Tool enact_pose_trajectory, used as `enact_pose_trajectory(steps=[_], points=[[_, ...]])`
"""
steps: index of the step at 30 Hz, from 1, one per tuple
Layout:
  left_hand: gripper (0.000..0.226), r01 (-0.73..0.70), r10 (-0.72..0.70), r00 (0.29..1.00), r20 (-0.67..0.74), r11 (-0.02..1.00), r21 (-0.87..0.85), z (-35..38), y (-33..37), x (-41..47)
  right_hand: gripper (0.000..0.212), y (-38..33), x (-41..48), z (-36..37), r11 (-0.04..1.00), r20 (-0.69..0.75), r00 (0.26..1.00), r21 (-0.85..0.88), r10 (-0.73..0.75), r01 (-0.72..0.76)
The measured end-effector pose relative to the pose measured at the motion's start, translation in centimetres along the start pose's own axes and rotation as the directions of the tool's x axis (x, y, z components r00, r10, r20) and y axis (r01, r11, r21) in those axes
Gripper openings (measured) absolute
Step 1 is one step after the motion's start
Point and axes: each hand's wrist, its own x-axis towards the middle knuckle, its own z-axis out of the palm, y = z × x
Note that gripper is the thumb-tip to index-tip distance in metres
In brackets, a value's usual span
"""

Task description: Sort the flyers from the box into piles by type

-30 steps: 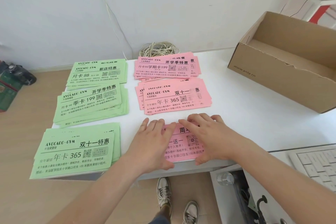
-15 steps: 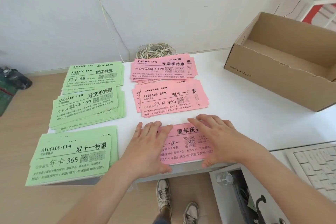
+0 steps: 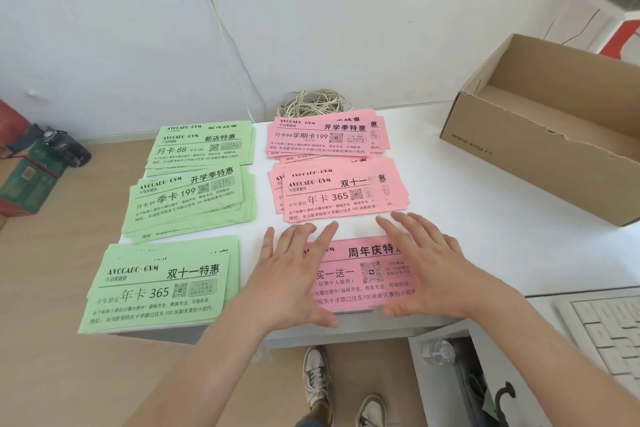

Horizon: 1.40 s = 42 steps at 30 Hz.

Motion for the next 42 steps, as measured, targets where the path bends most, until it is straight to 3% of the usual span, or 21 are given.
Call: enact_pose_trajectory(steps=[3,5,7,12,16,19,22,23,26,29,33,36,38,40,42], points=[[0.105,0.064,-0.108,0.970,-0.219,0.978,-0.200,-1.8,-0.7,-2.4,0.098,-1.7,-0.6,-0.5,0.983,-0.220,0.969,0.165,0.111,-0.075],[0.074,0.113,-0.261,0.881,-0.394,0.926,-0.360,-2.2,-2.5,-4.7,0.072,-3.7,-0.8,-0.3,0.923,-0.318,0.928,0.379,0.195,-0.064],[0.048,0.215,-0.452,0.773,-0.445,0.846,-0.487,-2.1,-5.4,-7.2,0.054,-6.8,-0.9,0.1,0.834,-0.321,0.916,0.552,0.240,-0.025],[0.038,0.550,-0.761,0.610,-0.220,0.607,-0.574,-0.8,-14.7,-12.5,0.046,-16.0,0.5,2.7,0.779,-0.209,0.971,0.626,0.118,0.039],[0.062,0.655,-0.818,0.575,0.002,0.458,-0.600,0.8,-21.2,-14.1,0.056,-22.4,3.2,5.3,0.861,-0.098,0.991,0.507,0.096,-0.033],[0.076,0.615,-0.787,0.604,0.125,0.361,-0.701,1.7,-24.6,-13.5,0.064,-25.6,5.4,6.9,0.931,-0.130,0.973,0.338,0.189,-0.136],[0.057,0.509,-0.704,0.665,0.248,0.185,-0.840,2.1,-25.9,-12.2,0.069,-27.3,6.9,8.1,0.945,-0.170,0.947,0.235,0.271,-0.228],[0.047,0.481,-0.683,0.687,0.250,0.169,-0.860,2.3,-25.8,-11.9,0.069,-27.7,7.3,8.4,0.942,-0.183,0.942,0.240,0.282,-0.236],[0.027,0.449,-0.688,0.704,0.177,0.238,-0.861,3.0,-25.3,-11.8,0.064,-28.9,7.9,8.8,0.891,-0.221,0.911,0.379,0.349,-0.250],[0.033,0.405,-0.721,0.684,0.112,0.247,-0.881,3.4,-24.9,-12.6,0.060,-29.5,8.2,9.4,0.822,-0.217,0.884,0.507,0.414,-0.261],[0.022,0.358,-0.761,0.646,-0.061,0.373,-0.856,2.7,-25.1,-14.3,0.066,-29.2,8.5,9.4,0.768,-0.195,0.869,0.581,0.455,-0.271],[0.026,0.230,-0.715,0.695,-0.077,0.323,-0.918,1.7,-25.8,-15.1,0.085,-28.6,9.2,8.5,0.733,-0.173,0.878,0.634,0.446,-0.248],[0.025,0.123,-0.680,0.728,-0.088,0.257,-0.959,0.9,-26.0,-15.0,0.093,-28.3,9.6,7.3,0.598,-0.096,0.904,0.778,0.416,-0.192],[0.026,0.011,-0.658,0.743,-0.126,0.200,-0.980,-0.3,-26.0,-14.8,0.084,-28.2,9.6,5.8,0.451,-0.084,0.929,0.887,0.361,-0.096],[0.028,-0.123,-0.634,0.747,-0.200,0.164,-0.979,-1.4,-25.7,-14.5,0.069,-28.1,9.0,4.2,0.436,-0.239,0.909,0.897,0.341,0.072]])
